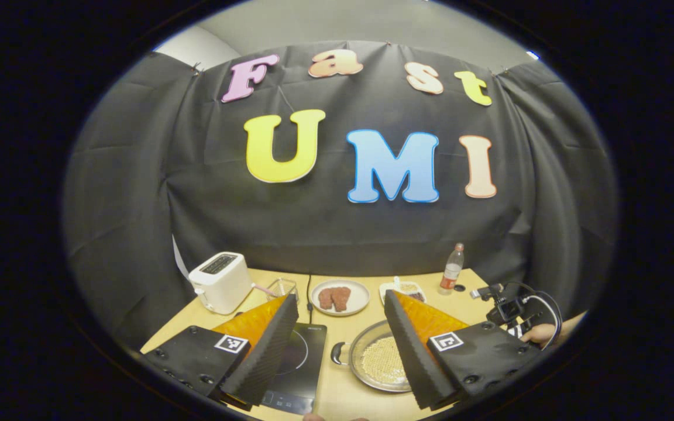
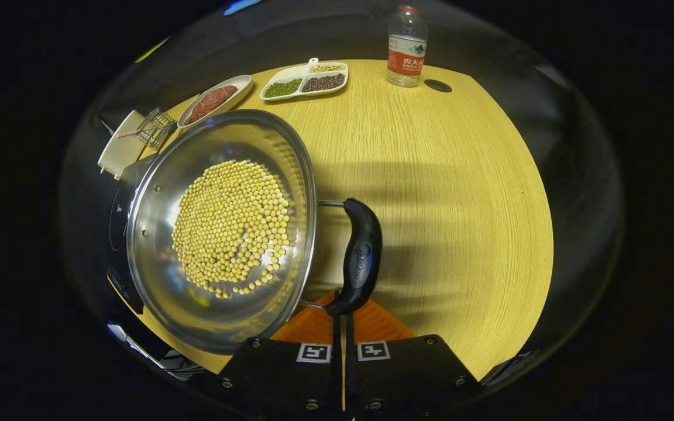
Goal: First push the handle of the pot to place it horizontally, then grasp the pot with both hands and set it on the induction cooktop.
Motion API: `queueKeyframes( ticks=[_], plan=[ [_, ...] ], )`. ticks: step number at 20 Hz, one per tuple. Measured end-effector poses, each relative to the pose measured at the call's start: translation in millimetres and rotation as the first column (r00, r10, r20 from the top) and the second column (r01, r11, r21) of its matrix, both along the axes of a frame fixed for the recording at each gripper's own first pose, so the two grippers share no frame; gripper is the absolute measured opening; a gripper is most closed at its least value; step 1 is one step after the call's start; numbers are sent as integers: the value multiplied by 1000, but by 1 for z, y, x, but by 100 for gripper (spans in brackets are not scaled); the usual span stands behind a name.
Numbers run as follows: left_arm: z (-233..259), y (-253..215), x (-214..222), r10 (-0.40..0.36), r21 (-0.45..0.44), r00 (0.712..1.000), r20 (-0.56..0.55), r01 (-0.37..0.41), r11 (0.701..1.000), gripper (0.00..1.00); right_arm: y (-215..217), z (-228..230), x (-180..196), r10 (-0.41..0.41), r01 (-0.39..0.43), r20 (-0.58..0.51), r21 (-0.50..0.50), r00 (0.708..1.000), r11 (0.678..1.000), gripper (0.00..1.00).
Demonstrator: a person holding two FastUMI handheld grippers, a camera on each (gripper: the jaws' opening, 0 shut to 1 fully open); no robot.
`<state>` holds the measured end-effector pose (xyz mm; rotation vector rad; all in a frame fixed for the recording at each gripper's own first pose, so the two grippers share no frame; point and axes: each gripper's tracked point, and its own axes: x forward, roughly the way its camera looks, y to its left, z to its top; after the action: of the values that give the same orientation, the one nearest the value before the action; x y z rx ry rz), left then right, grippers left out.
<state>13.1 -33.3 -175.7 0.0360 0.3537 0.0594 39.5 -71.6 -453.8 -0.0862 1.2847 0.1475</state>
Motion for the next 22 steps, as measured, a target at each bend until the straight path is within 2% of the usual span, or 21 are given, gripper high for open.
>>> queueKeyframes(
  ticks=[1,6,8,9,11,14,15,16,19,22],
  plan=[
    [-11,0,0,-17,-5,1000,-21,17,1000,99,-1,1,2,-2,2,5,-6,1000,1000,2],
    [-46,7,3,-81,-36,993,-89,78,996,95,-1,6,7,-30,31,24,-34,999,999,2],
    [-54,11,5,-105,-55,989,-101,100,993,99,-8,14,6,-45,48,52,-60,998,997,2],
    [-58,11,7,-120,-63,987,-105,114,992,98,-17,19,6,-55,60,76,-73,996,996,2],
    [-69,12,13,-148,-80,981,-122,139,987,95,-23,33,3,-80,91,135,-71,988,993,19],
    [-97,7,18,-193,-139,967,-165,171,976,97,-14,62,6,-129,130,248,13,960,991,77],
    [-108,6,21,-204,-163,961,-185,175,971,97,-12,69,4,-145,138,288,45,947,989,91],
    [-117,6,24,-209,-176,958,-198,175,969,98,-9,78,7,-153,137,326,70,933,988,94],
    [-148,7,33,-227,-200,941,-250,179,963,97,6,100,14,-139,97,414,123,900,988,94],
    [-186,7,44,-235,-234,923,-305,166,958,99,14,106,16,-111,52,453,141,884,989,94]
  ],
)
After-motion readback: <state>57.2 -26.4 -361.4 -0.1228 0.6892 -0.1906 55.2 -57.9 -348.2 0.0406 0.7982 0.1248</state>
